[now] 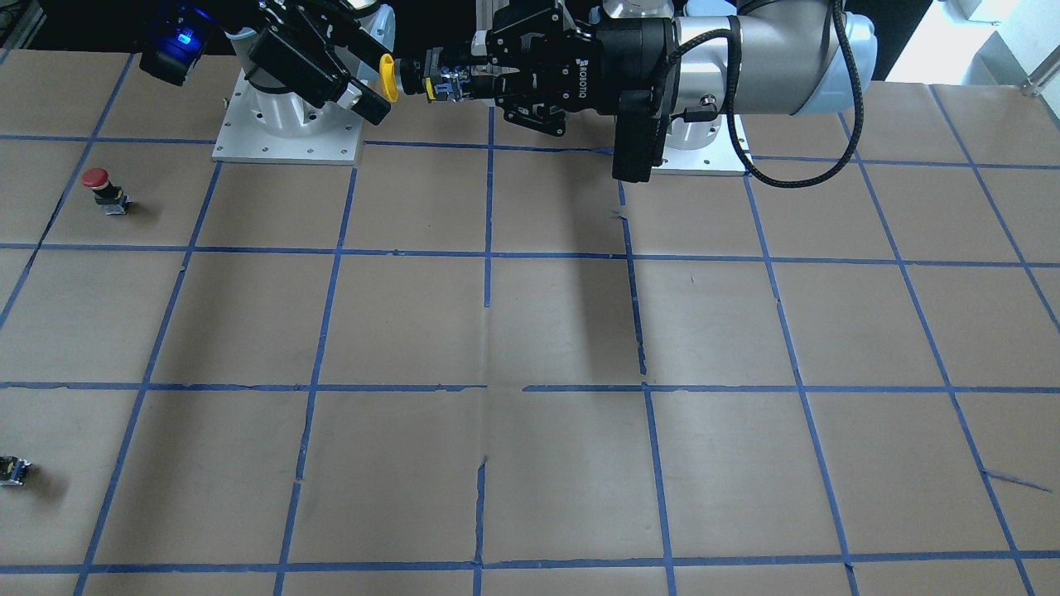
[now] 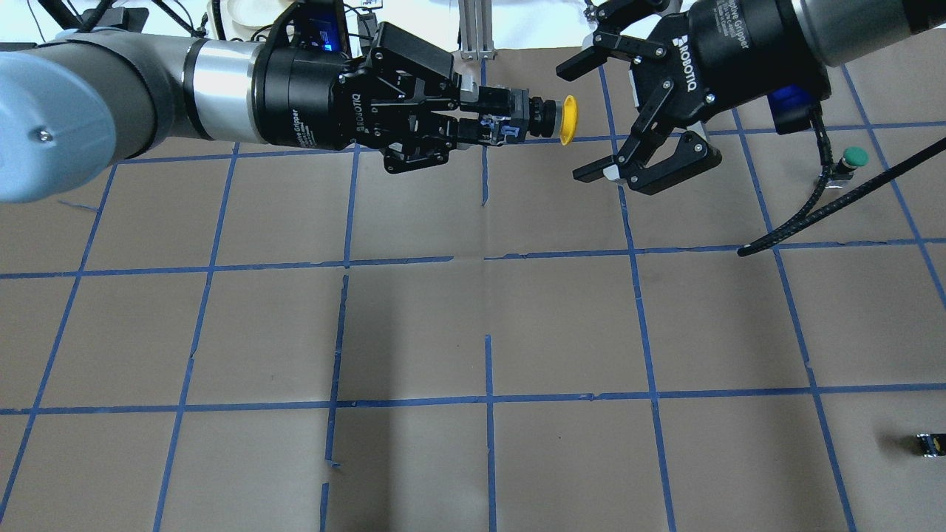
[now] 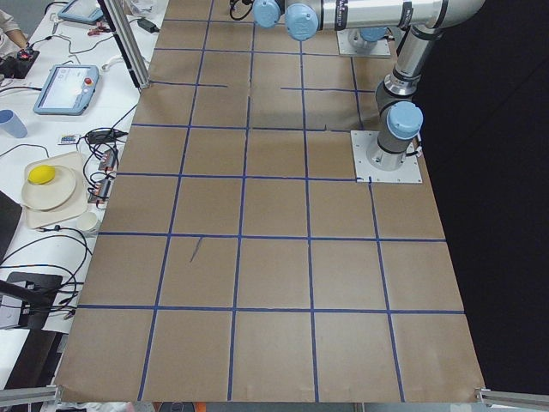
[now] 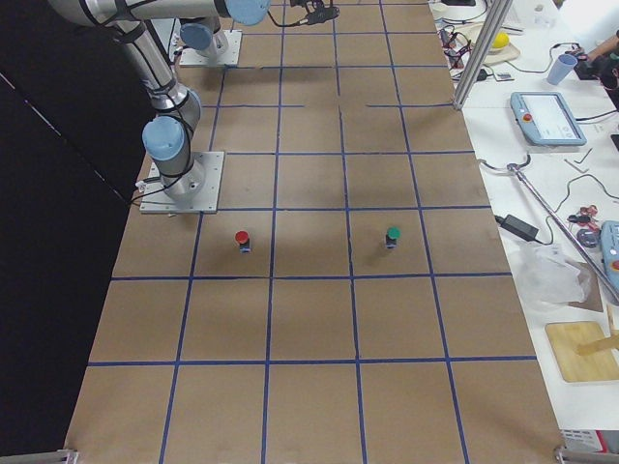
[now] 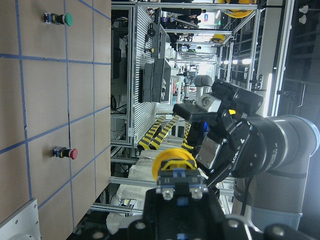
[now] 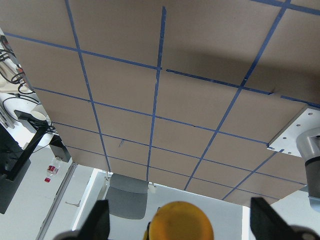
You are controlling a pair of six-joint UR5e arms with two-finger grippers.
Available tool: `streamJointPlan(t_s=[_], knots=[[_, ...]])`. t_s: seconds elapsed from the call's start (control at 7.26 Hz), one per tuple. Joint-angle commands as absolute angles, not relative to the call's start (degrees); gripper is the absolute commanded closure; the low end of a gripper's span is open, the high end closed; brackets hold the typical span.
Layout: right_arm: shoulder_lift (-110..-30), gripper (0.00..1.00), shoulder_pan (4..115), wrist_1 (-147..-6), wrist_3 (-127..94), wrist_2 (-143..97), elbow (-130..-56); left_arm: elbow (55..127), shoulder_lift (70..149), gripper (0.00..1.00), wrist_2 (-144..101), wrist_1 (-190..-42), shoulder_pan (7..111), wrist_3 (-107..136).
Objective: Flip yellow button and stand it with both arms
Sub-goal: 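Close the right gripper on the yellow cap while the left gripper holds the body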
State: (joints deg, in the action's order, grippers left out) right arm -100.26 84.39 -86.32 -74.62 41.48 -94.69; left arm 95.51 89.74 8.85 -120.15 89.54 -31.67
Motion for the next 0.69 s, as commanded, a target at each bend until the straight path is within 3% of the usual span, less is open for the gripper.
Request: streamJointPlan(t_s=[0.0,0.41,0.55], knots=[[-100.46,0.01,84.55,-86.22,-75.76,39.74,-94.92,95.54,89.65,0.76,8.79,-120.15,89.56,-31.81],[-100.72,0.03,84.55,-86.13,-76.03,38.58,-94.83,95.45,89.12,0.76,7.65,-120.23,89.47,-31.64],[-100.81,0.18,84.55,-86.13,-76.03,38.58,-94.92,95.45,89.03,0.75,7.56,-120.15,89.47,-31.73]])
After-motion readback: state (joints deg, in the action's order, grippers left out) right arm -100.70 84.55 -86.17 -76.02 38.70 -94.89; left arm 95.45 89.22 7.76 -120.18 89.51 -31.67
